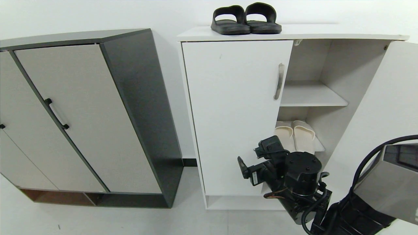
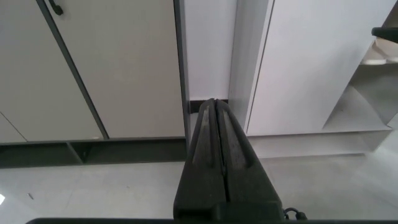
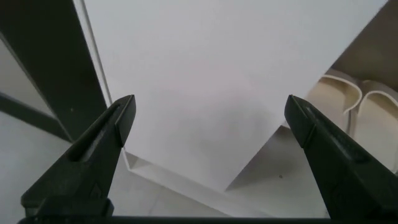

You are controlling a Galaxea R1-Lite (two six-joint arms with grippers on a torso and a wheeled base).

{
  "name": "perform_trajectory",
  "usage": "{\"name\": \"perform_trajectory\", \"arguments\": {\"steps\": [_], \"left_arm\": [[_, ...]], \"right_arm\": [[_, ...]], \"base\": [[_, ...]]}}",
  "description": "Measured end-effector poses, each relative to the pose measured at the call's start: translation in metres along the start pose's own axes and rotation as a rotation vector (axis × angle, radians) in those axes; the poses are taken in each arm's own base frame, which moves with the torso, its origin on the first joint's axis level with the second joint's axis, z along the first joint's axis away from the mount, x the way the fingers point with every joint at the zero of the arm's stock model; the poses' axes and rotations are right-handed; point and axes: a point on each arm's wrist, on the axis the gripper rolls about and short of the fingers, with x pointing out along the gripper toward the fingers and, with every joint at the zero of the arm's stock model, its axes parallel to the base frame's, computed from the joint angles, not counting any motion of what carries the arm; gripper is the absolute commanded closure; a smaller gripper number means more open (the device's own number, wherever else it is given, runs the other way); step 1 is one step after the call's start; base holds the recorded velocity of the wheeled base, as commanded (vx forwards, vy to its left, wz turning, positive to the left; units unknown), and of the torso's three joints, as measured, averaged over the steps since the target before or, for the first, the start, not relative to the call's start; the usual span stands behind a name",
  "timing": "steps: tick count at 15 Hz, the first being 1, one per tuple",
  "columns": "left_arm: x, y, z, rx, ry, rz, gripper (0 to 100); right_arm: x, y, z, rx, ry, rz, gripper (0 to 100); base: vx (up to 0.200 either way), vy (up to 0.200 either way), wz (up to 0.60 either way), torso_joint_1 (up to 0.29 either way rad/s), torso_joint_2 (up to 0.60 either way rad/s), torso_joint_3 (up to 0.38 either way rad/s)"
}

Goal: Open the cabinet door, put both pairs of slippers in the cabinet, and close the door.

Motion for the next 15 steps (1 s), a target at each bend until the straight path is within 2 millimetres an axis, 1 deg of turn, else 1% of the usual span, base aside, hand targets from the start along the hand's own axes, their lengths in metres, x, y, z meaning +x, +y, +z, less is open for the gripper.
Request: {"name": "perform_trajectory", "arguments": {"steps": [3,7,15], "left_arm": [[0.0000,0.0000,-0.0002,0.000,0.001,0.000,100],[0.0000,0.0000,0.0003,0.000,-0.002,0.001,100],[0.0000,0.0000,0.0001,0.000,-0.001,0.001,100]], "right_arm": [[-0.0002,0.0005,0.0002,0.000,-0.001,0.002,0],[-0.0002,0.0009,-0.0002,-0.001,0.000,0.003,0],[-0.0002,0.0009,-0.0003,-0.002,0.001,0.003,0]], "base": [[0.000,0.000,0.00,0.022,-0.20,-0.328],[0.000,0.000,0.00,0.061,-0.52,-0.361],[0.000,0.000,0.00,0.138,-0.47,-0.335]]}}
